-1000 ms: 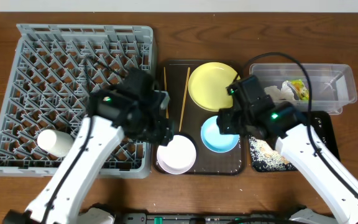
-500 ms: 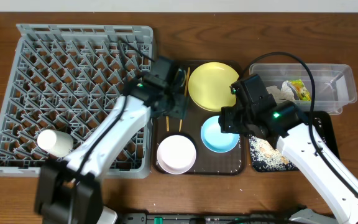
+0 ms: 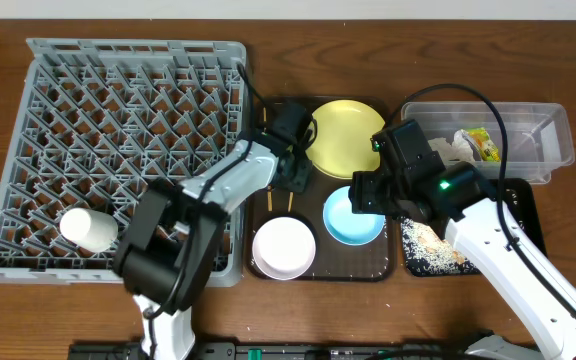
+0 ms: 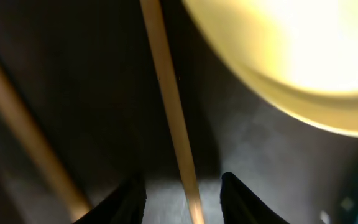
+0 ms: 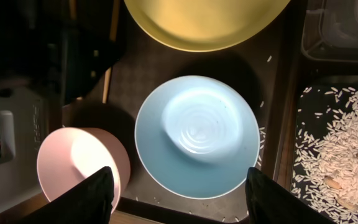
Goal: Sort waste into correct bins and load items into the dishwasher
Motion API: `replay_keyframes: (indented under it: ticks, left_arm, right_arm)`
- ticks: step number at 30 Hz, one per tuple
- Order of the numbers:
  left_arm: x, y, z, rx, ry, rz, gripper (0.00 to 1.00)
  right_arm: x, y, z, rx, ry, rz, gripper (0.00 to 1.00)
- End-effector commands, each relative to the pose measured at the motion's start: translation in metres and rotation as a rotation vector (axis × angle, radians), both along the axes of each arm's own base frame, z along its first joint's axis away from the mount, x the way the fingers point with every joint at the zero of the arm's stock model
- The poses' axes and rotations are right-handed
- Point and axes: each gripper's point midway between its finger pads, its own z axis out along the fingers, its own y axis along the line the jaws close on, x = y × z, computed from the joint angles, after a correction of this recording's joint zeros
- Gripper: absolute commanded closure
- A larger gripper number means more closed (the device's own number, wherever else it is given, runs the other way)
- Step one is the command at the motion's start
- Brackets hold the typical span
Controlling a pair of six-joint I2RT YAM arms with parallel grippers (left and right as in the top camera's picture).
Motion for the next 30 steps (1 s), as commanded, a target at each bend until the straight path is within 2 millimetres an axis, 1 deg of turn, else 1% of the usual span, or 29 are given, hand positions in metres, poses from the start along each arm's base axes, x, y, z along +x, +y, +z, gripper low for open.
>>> replay_keyframes:
  ticks: [1,2,4,7,8,9,12,14,16,18,19,21,22,23,24,26,27,29,30]
  left_arm:
    - [-0.006,0.004,-0.021,0.033,0.041,-0.005,0.63]
    - [-0.007,0.004,-0.025,0.038,0.051,-0.005,0.67]
    - [-0.008,0.005,-0.026,0.04,0.055,-0.004,0.78]
    - [-0.006,0.004,-0.022,0.034,0.047,0.004,0.89]
    - [-0.005,0.005,-0.018,0.033,0.045,0.016,0.92]
    - [-0.003,0.006,-0.013,0.032,0.04,0.042,0.92]
    - [0.004,0.008,0.006,0.016,0.011,0.069,0.92]
    - [0.009,0.01,0.026,-0.001,-0.02,0.081,0.92]
    - [0.014,0.018,0.055,-0.025,-0.067,0.105,0.92]
    - [0.017,0.027,0.078,-0.037,-0.109,0.131,0.92]
    - [0.018,0.037,0.103,-0.055,-0.153,0.154,0.92]
    - [0.017,0.048,0.127,-0.071,-0.197,0.177,0.92]
    - [0.016,0.054,0.135,-0.066,-0.214,0.189,0.92]
    - [0.015,0.064,0.145,-0.048,-0.238,0.209,0.92]
    - [0.014,0.083,0.157,0.007,-0.279,0.249,0.92]
    - [0.012,0.105,0.166,0.092,-0.314,0.282,0.92]
    - [0.011,0.115,0.167,0.144,-0.323,0.279,0.92]
    - [0.008,0.128,0.162,0.217,-0.313,0.253,0.92]
    - [0.007,0.131,0.157,0.227,-0.301,0.252,0.92]
  right_arm:
    - [0.002,-0.004,0.002,-0.006,-0.009,-0.015,0.33]
    - [0.002,-0.004,0.002,-0.006,-0.009,-0.015,0.33]
    - [0.002,-0.004,0.002,-0.006,-0.009,-0.015,0.33]
    - [0.002,-0.004,0.001,-0.007,-0.009,-0.015,0.33]
    - [0.002,-0.004,0.001,-0.007,-0.008,-0.015,0.33]
    - [0.002,-0.004,0.001,-0.007,-0.008,-0.015,0.33]
    - [0.002,-0.004,0.001,-0.007,-0.008,-0.015,0.33]
    - [0.002,-0.004,0.001,-0.007,-0.009,-0.015,0.33]
    - [0.002,-0.004,0.001,-0.007,-0.008,-0.015,0.33]
    - [0.002,-0.004,0.001,-0.007,-0.008,-0.015,0.33]
    - [0.002,-0.004,0.001,-0.007,-0.009,-0.015,0.33]
    - [0.002,-0.004,0.001,-0.007,-0.009,-0.015,0.33]
    - [0.002,-0.004,0.001,-0.007,-0.009,-0.015,0.33]
    - [0.002,-0.004,0.001,-0.007,-0.009,-0.015,0.33]
    - [0.002,-0.004,0.002,-0.006,-0.009,-0.015,0.33]
    - [0.002,-0.004,0.001,-0.007,-0.008,-0.015,0.33]
    - [0.002,-0.004,0.001,-0.007,-0.008,-0.015,0.33]
    - [0.002,-0.004,0.001,-0.007,-0.008,-0.015,0.33]
    - [0.002,-0.004,0.001,-0.007,-0.009,-0.015,0.33]
